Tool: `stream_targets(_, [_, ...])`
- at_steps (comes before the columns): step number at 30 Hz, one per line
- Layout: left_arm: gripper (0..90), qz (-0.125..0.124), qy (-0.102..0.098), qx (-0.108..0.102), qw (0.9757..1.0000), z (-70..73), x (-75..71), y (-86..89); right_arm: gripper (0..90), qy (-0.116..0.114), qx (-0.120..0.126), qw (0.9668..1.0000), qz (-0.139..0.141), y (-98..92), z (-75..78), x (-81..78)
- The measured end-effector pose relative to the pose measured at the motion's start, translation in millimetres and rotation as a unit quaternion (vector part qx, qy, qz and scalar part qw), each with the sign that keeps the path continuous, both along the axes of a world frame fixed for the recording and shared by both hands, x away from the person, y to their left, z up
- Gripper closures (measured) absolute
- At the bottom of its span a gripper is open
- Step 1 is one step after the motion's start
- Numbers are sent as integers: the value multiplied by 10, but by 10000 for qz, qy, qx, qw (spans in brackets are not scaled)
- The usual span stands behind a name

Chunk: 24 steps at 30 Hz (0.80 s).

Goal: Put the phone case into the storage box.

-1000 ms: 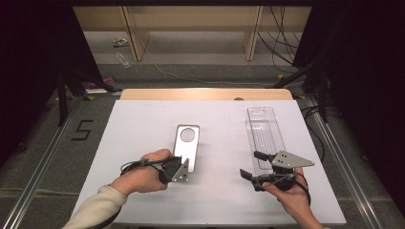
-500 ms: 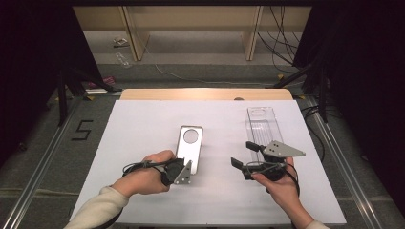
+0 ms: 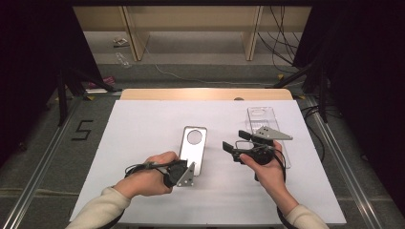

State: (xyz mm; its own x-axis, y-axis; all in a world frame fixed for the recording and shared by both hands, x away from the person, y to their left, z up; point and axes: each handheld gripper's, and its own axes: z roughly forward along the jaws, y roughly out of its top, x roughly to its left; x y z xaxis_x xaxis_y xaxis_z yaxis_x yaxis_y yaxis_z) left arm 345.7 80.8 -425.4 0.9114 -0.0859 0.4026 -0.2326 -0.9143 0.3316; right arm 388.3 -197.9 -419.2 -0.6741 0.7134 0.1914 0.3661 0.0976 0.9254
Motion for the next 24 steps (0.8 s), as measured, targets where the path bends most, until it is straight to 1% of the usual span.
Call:
stream_targets(1, [884,17,19,-48,10000,-5,-6,-8,182,21,2,10000,-20,5,-2,10])
stream_targets(2, [884,7,8,-41,10000,-3,-8,-12,186,48,34,10000,-40,12,-6,29])
stream_targets(3, [884,-40,-4,10,10000,5,-7,-21,186,81,51,9999,-60,19,-8,40])
stream_targets(7, [884,-45,-7,3,10000,11,-21,-36,195,204,49,9997,-152,58,-17,99])
stream_targets(15, [884,-64,-13,-18,10000,25,-30,-47,205,342,149,9991,-208,128,-33,206])
stream_targets(21, [884,-101,-34,-6,9999,34,-33,-53,209,448,149,9986,-218,185,-57,269])
stream_targets(24, [884,-91,-13,-36,10000,34,-40,-59,210,478,145,9985,-209,207,-73,295])
